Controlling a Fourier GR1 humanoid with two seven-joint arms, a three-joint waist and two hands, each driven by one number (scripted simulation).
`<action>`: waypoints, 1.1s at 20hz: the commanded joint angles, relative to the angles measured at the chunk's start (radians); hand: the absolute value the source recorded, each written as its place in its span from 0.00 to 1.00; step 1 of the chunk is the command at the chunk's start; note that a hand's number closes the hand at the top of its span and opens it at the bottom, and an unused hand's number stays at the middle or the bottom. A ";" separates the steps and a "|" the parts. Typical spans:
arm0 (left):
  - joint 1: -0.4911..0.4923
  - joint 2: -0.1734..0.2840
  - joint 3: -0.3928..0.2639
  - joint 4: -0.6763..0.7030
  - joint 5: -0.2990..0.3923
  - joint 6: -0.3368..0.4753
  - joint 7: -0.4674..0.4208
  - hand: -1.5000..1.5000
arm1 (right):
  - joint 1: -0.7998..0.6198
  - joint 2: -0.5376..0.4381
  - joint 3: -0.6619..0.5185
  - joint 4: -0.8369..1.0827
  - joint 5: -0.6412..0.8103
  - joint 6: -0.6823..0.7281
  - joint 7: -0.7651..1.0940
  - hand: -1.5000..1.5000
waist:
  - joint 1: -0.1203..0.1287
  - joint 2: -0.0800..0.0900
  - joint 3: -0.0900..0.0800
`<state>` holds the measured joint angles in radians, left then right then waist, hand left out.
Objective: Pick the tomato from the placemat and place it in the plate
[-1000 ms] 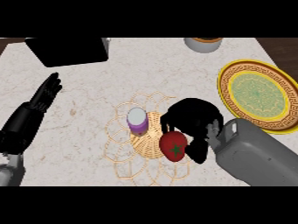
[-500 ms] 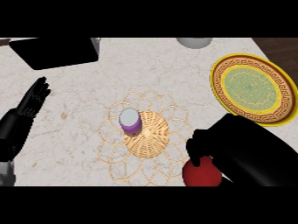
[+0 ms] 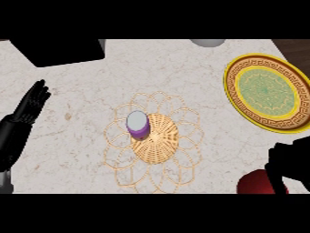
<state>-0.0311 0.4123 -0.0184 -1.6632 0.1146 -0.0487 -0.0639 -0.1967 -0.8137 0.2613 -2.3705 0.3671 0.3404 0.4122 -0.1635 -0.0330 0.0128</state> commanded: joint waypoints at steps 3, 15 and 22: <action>0.013 0.005 -0.009 -0.023 0.001 -0.020 -0.002 0.50 | 0.263 -0.058 -0.244 -0.066 0.054 -0.109 -0.180 1.00 | 0.039 0.012 -0.003; -0.060 -0.068 -0.108 -0.068 -0.055 -0.039 0.040 0.50 | 0.450 0.154 -0.499 0.388 0.007 -0.283 -0.699 1.00 | 0.164 0.034 -0.011; -0.101 -0.082 -0.073 0.003 -0.070 -0.074 0.009 0.50 | 0.224 0.158 -0.501 0.763 0.134 -0.348 -0.862 1.00 | 0.176 0.036 -0.012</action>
<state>-0.1408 0.3511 -0.0840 -1.6712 0.0670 -0.1182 -0.0276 0.1288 -0.6755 -0.2627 -1.8020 0.4277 0.0427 -0.3649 -0.0009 0.0009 0.0011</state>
